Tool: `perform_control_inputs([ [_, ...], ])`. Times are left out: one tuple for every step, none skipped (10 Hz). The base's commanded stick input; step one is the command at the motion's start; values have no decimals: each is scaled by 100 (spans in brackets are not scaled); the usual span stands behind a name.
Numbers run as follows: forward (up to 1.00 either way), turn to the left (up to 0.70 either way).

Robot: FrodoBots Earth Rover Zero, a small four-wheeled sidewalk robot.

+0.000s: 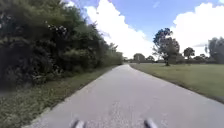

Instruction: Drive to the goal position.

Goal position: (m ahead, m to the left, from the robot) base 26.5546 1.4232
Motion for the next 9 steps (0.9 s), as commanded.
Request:
perform_control_inputs([
  [70, 2],
  [70, 2],
  [70, 2],
  [70, 2],
  [70, 2],
  [70, 2],
  [70, 2],
  [70, 2],
  [70, 2],
])
